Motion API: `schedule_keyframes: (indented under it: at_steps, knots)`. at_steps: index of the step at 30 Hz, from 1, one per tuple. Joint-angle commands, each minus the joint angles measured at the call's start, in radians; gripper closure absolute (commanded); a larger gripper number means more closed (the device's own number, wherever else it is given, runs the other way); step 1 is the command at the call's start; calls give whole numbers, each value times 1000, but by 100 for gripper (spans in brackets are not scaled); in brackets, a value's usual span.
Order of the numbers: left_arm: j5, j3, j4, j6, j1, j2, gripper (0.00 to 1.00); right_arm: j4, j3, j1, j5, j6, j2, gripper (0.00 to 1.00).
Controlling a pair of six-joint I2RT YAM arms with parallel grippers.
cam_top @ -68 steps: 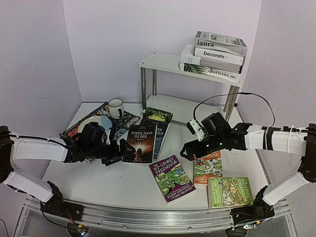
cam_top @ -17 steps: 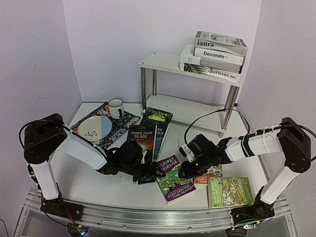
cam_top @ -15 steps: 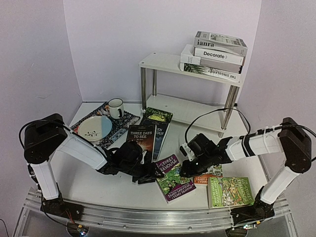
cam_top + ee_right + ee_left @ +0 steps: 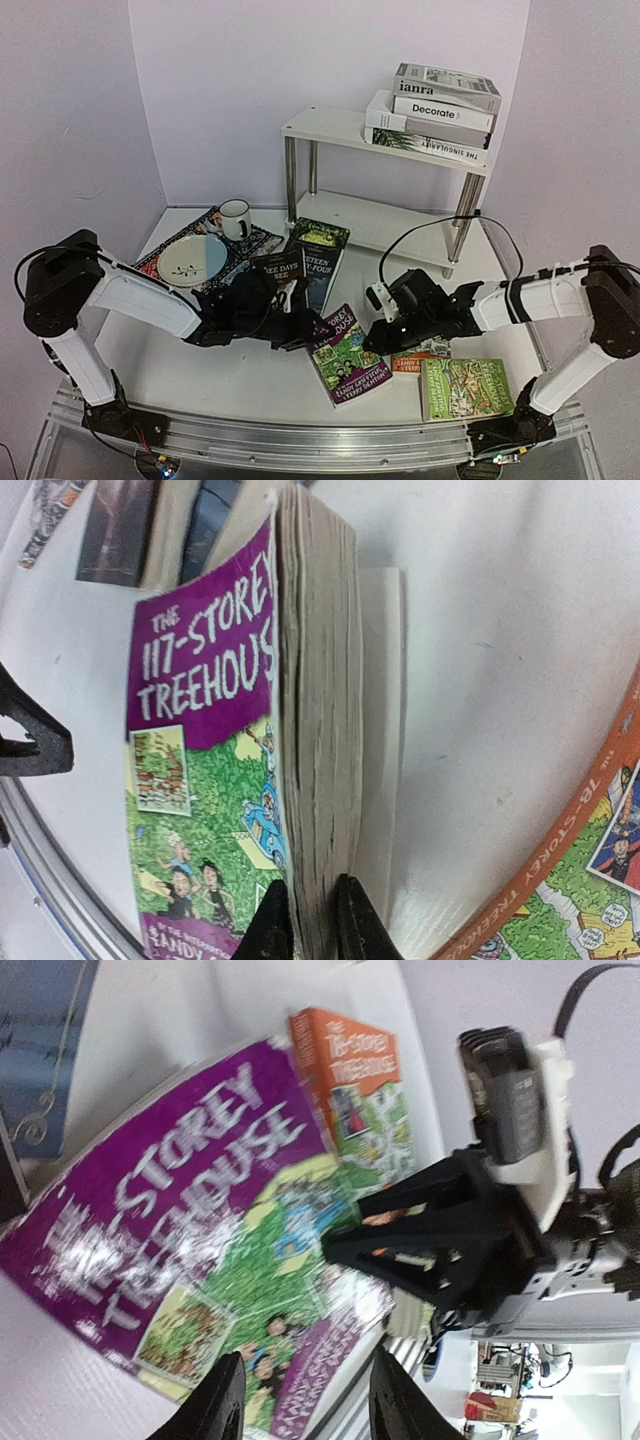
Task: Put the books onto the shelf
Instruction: Pick up the book from the center of the board.
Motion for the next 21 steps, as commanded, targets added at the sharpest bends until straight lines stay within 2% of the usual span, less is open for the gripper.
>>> schedule_keyframes:
  at_steps: [1,8,13,21]
  knots:
    - [-26,6,132,44,42,-98,56,62,-6,16,1,-39,-103,100]
    - [-13,-82,129,79,127,-205,49,82,-6,16,49,-87,-200,100]
    - [-13,-144,117,114,177,-305,37,100,0,16,62,-109,-257,100]
    - [-24,-157,40,221,231,-437,13,118,34,16,-7,-197,-294,100]
